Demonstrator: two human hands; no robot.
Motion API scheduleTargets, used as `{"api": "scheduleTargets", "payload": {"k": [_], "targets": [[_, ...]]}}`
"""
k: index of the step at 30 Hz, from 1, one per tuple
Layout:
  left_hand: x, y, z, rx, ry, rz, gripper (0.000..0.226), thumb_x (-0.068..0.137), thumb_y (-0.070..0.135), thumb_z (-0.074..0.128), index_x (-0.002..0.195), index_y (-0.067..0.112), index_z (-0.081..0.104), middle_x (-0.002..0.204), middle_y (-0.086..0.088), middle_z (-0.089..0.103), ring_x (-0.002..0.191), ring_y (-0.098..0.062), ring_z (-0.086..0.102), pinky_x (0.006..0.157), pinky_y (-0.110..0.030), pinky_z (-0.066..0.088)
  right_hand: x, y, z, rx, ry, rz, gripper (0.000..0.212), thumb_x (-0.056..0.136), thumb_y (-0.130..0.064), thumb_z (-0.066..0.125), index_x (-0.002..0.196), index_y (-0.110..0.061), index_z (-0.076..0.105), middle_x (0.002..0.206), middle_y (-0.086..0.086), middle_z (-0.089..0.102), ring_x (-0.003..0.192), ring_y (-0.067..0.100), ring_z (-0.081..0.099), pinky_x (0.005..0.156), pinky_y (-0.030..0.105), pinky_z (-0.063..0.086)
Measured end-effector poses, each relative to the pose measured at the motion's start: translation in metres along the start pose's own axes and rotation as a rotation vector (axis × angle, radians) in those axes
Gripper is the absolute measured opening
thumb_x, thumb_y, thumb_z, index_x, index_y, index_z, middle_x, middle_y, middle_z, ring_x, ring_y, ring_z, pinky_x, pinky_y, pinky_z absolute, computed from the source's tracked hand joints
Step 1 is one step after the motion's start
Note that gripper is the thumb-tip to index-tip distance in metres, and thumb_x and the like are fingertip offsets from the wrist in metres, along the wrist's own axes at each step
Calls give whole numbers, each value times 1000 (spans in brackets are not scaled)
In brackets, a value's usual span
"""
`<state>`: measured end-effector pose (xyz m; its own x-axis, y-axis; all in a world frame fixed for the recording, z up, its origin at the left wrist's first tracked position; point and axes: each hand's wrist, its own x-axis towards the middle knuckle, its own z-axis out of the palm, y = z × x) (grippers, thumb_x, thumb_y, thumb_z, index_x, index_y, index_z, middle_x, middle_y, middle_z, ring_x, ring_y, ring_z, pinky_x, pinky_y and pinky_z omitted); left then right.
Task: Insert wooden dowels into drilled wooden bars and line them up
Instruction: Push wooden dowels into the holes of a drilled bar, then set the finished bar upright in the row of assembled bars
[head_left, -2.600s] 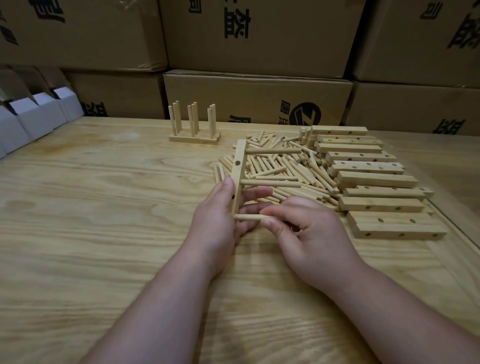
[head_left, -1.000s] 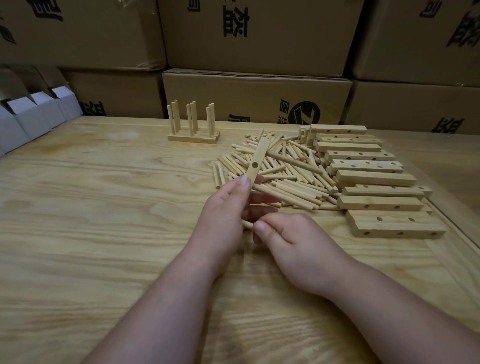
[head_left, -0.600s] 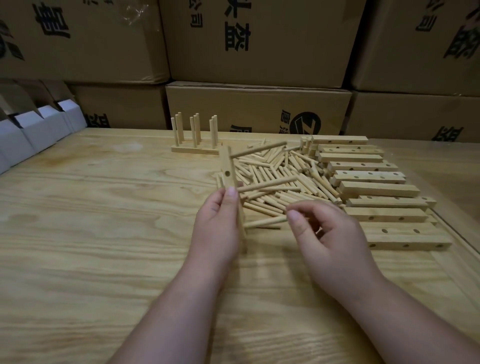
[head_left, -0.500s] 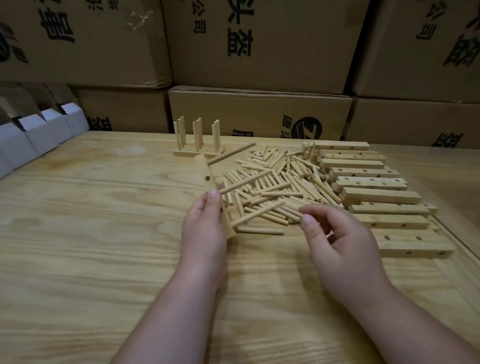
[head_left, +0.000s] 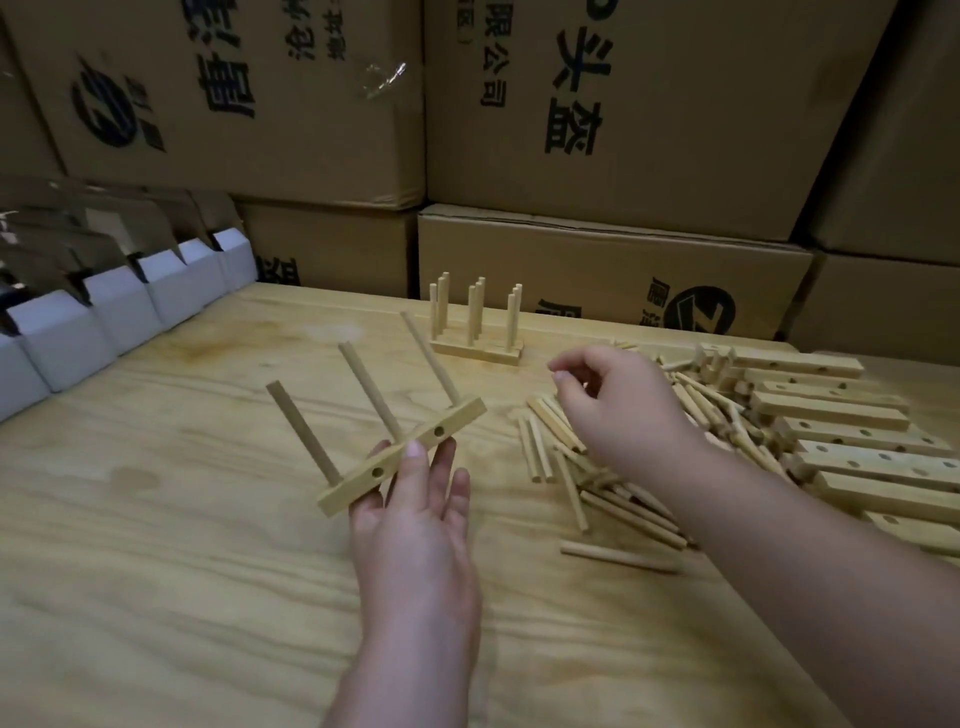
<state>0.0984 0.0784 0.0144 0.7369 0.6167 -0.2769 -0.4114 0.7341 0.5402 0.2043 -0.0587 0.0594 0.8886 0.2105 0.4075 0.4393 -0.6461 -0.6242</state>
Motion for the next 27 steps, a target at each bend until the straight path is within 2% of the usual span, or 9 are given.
{"api": "scheduleTargets", "payload": {"k": [4,9,12,15,20,24,27], "targets": [[2,-4,-1,8,1,6,15,98,13,62,109,24,60,88,4,79,91,-21,77,74,-34,56,69,14,27,-12,29,105,11,95,-32,61,101,-33,71,81,-21,62,71,0,60,52,16,42],[2,-3,0,7,18,5,14,93,15,66,104,24,62,88,2,78,78,-21,77,58,-28,59,133,24,45,-11,75,200,25,88,-43,71,106,-27,71,88,-13,62,82,8,59,62,24,47],[-1,-3,2,13,20,12,19,87,17,69,103,24,63,86,3,78,69,-19,75,54,-28,58,153,22,58,4,107,231,27,86,-48,72,102,-27,67,86,-10,62,78,9,58,57,25,44],[-2,-3,3,30,9,27,26,79,20,71,103,24,63,86,3,78,64,-19,74,52,-28,58,160,19,72,-19,123,227,20,88,-45,71,96,-27,66,82,-10,60,73,7,55,53,23,39],[-3,-4,1,52,30,39,19,88,18,69,105,23,65,86,3,78,61,-18,72,51,-27,56,167,16,79,-115,138,189,4,94,-28,65,95,-26,66,87,-5,62,74,9,56,53,22,41],[-4,-2,2,38,54,45,18,86,20,70,103,24,66,83,4,77,56,-16,69,48,-26,54,168,13,76,-112,106,165,7,93,-27,66,100,-26,65,88,-6,61,77,10,57,58,23,46],[-4,0,3,30,74,47,16,87,19,70,102,25,67,82,5,77,54,-15,67,45,-25,53,164,9,72,-108,51,136,6,91,-23,66,96,-26,65,88,-5,61,81,12,61,60,24,50]]}}
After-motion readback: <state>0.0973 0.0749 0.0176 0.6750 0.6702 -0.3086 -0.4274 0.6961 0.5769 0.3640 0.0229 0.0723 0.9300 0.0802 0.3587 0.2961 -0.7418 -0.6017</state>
